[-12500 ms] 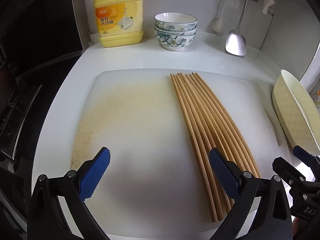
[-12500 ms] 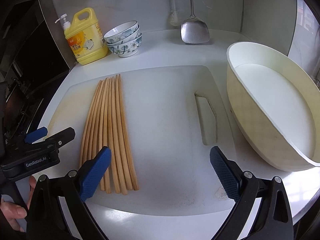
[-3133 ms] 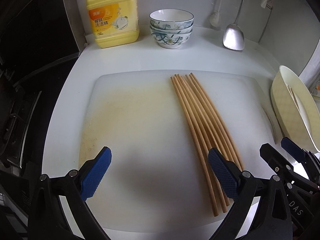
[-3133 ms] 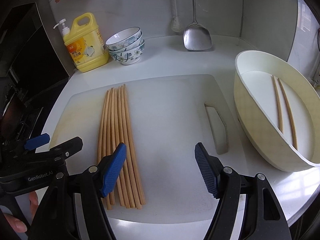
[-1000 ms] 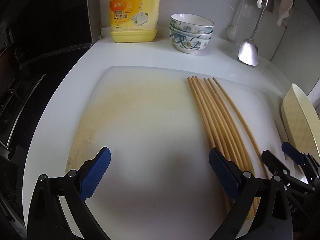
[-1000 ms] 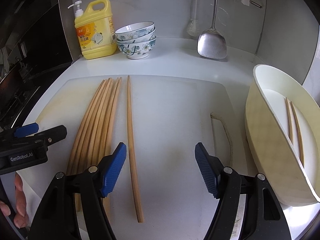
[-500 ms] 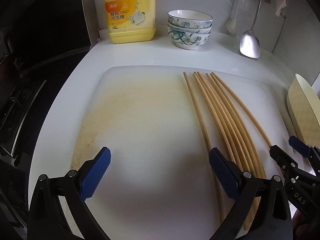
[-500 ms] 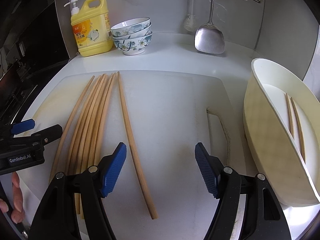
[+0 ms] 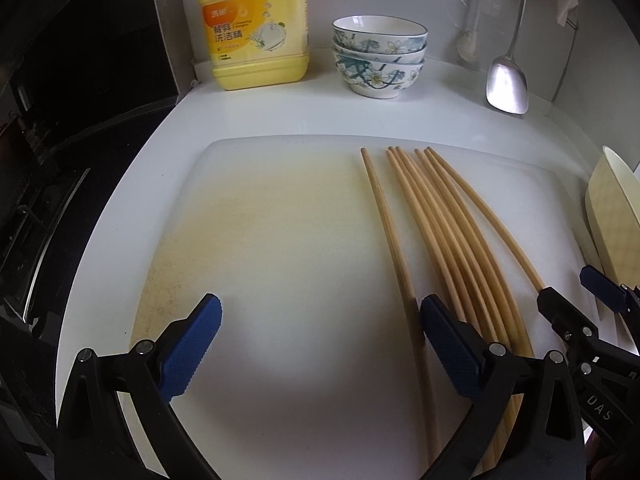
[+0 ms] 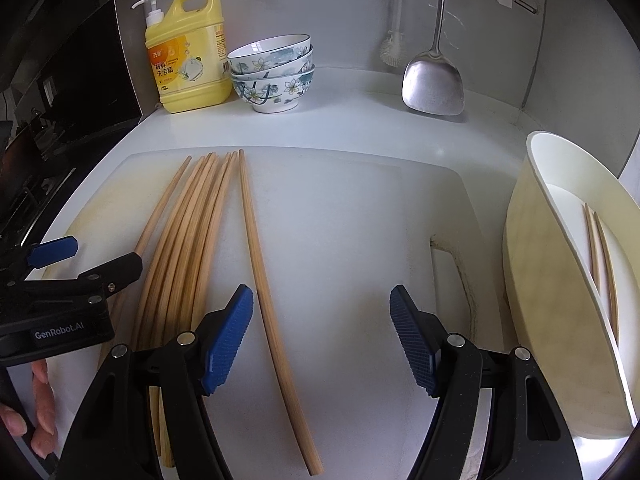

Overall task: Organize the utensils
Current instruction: 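Close the left tool on one chopstick while the right tool grasps another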

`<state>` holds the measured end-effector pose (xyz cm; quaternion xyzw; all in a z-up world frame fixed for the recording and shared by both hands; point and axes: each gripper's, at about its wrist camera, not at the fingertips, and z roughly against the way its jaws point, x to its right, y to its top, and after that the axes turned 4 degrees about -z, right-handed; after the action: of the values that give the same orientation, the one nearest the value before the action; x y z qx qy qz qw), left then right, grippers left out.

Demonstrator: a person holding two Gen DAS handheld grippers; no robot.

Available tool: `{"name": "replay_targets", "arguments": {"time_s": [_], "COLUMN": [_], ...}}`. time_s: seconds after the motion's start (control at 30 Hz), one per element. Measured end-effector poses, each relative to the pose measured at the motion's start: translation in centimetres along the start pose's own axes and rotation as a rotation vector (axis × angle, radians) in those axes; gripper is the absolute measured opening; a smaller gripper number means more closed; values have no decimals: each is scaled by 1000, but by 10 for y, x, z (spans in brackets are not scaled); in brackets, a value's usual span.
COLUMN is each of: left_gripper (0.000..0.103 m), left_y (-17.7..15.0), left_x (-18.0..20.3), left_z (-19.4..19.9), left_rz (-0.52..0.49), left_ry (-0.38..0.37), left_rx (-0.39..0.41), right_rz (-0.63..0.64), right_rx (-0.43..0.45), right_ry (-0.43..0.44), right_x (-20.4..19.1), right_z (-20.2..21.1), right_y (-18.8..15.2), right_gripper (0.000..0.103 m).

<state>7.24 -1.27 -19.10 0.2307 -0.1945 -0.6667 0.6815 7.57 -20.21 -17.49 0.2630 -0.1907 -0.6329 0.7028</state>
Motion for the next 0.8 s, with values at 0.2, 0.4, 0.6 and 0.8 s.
{"name": "replay_targets", "arguments": {"time_s": [0.2,0.4,0.6,0.8], "left_gripper": [98,95,59,29], "left_y": [4,6,10,10], "left_x": [-3,0,12,22], "left_z": [-4,-4,2,6], "left_rz": [25,31,-27,-70], "left_ry": [10,14,-23,-51], "left_rx": [4,19,30,44], "right_rz": [12,29,78,169], "right_rx": [6,12,24,49], "right_ry": [4,9,26,-15], "right_x": [-4,-9,-22,-44], "right_z": [-4,-7,-5,-4], "right_y": [3,5,4,-4], "right_gripper": [68,67,39,11]}}
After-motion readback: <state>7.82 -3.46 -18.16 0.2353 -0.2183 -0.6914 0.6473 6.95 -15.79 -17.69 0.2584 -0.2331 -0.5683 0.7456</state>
